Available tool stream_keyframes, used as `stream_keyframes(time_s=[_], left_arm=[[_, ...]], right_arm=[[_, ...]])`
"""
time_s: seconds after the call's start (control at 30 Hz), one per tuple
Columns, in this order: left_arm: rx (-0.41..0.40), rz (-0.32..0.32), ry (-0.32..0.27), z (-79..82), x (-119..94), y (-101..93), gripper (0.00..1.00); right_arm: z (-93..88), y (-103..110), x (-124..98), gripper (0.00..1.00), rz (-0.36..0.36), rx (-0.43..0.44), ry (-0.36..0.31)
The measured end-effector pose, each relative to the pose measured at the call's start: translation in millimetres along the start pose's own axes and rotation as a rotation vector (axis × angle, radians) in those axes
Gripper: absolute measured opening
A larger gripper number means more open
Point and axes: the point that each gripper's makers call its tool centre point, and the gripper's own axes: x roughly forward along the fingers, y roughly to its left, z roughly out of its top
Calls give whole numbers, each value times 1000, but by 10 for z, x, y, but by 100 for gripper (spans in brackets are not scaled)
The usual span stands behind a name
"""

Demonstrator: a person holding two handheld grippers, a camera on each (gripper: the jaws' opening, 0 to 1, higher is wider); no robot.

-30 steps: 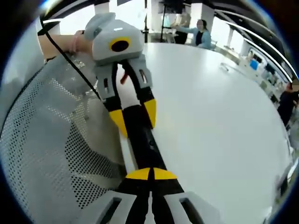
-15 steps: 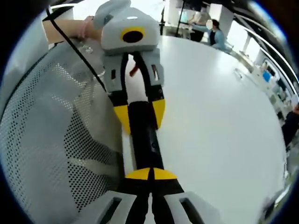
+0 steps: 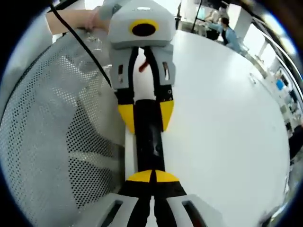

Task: Press the specified remote control buttons in sequence, fully releasing each button before pressing the next.

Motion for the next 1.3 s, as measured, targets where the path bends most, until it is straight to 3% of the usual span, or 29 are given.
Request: stream_keyframes(time_s=[0.2,0.27,0.37,0.47,0.77,0.93,1.13,1.3], left_arm=[[-2,1,-2,1,-1,-2,25],[-2,1,-3,0,-1,-1,25],[-3,1,-3,1,-2,-3,25],[-5,2,-4,2,-2,-2,25],[-5,2,-5,2,-6,-3,25],[-4,2,-3,0,-8,-2,25],[-6,1,-7,1,-8,-2,25],[-2,-2,-7,2,-10,-4,25]], right_arm=[[16,-7,-7,0,13,65,-52],[26,-9,-9,0,8,94,-91],[40,-22,-26,0,-13,218,-200],[22,-8,-37,0,-39,221,-236],[104,-9,-1,0,-55,147,-213],[122,7,19,0,-46,60,-174],[121,16,39,0,-23,-71,-77],[117,14,56,0,7,-113,28]])
